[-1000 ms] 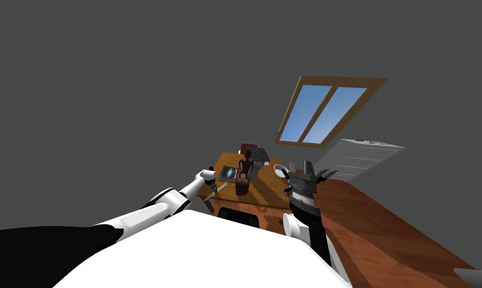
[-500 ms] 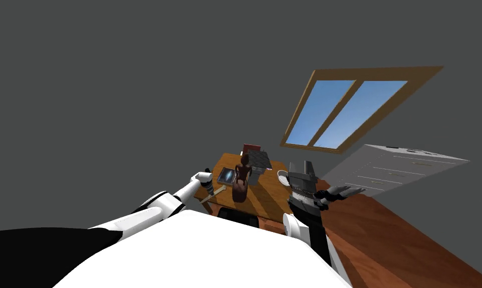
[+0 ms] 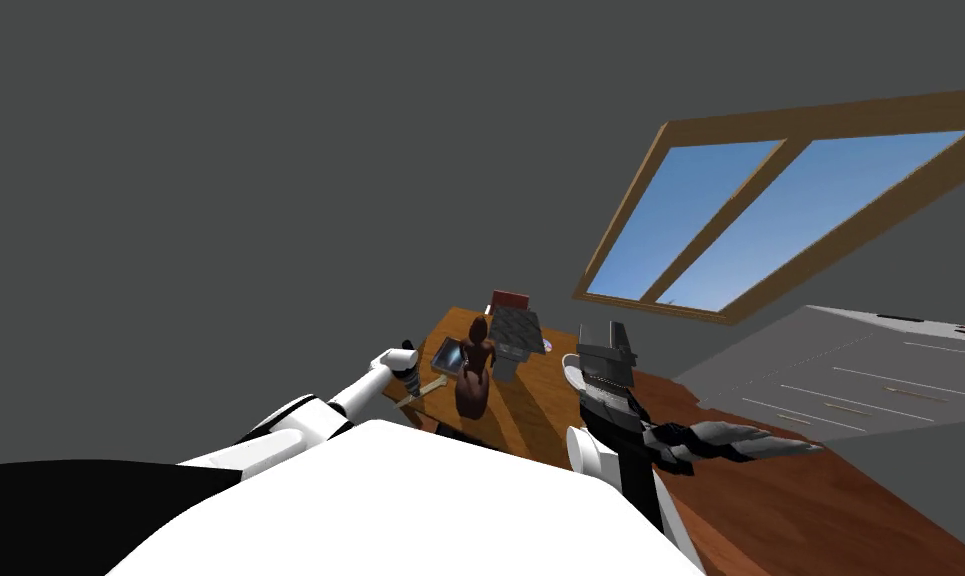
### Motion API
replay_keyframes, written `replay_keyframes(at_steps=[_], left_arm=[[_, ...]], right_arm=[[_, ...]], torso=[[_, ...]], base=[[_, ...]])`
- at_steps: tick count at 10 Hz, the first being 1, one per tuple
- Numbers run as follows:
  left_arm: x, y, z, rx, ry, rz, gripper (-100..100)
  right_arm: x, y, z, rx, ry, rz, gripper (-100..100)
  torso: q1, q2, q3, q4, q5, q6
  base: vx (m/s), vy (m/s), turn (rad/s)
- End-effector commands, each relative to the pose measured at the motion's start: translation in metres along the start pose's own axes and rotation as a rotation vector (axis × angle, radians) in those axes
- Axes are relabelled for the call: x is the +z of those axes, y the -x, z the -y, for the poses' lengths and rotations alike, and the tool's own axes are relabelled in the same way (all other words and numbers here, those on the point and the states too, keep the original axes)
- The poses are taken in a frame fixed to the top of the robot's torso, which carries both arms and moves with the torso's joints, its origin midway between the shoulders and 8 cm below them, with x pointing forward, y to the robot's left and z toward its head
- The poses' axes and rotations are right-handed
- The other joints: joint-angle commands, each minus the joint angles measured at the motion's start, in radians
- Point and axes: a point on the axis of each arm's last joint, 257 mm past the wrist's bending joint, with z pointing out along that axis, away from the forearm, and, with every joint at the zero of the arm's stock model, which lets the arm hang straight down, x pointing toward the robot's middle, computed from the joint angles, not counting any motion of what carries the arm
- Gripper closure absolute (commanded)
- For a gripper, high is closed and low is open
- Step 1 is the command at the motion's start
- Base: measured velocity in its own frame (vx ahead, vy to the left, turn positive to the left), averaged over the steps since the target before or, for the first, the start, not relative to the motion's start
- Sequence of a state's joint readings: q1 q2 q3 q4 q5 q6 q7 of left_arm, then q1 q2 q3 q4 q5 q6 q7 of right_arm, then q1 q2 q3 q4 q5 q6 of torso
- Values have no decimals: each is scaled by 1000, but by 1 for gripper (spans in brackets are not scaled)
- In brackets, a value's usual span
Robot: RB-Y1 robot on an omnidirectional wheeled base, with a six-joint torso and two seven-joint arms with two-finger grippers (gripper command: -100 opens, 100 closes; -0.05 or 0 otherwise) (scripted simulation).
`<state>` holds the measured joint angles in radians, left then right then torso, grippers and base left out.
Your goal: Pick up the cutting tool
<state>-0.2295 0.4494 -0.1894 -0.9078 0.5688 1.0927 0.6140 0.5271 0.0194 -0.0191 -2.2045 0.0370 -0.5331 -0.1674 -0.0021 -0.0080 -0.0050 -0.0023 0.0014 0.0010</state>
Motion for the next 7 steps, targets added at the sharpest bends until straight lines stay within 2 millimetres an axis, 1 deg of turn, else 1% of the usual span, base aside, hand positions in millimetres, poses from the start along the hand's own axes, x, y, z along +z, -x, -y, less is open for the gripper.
replay_keyframes(at_steps=[1,2,3,4,5,6,7], left_arm=[[-1,17,-1,35,-3,-5,-100],[0,20,-3,66,1,-2,-100],[0,20,-3,76,1,-2,-100],[-1,39,-5,100,-1,-2,-100],[0,40,-6,131,1,-1,-100],[-2,59,-7,148,0,3,-100],[-2,60,-10,175,1,1,-100]], right_arm=[[0,0,0,0,0,0,0],[0,0,0,0,0,0,0],[0,0,0,0,0,0,0],[0,0,0,0,0,0,0],[0,0,0,0,0,0,0],[0,0,0,0,0,0,0],[0,0,0,0,0,0,0]], torso=[[0,0,0,0,0,0],[-1,-3,-2,-2,0,-3],[-1,-3,-3,-2,0,-2],[2,0,-1,-2,0,-1],[0,-2,-2,-2,0,-3],[-1,-3,-2,-2,0,-2],[-4,-6,-4,-3,-1,-3]], base=[[134,-124,361],[118,-151,229],[45,-78,-27],[98,-131,351],[112,-146,243],[166,-200,345],[119,-192,247]])
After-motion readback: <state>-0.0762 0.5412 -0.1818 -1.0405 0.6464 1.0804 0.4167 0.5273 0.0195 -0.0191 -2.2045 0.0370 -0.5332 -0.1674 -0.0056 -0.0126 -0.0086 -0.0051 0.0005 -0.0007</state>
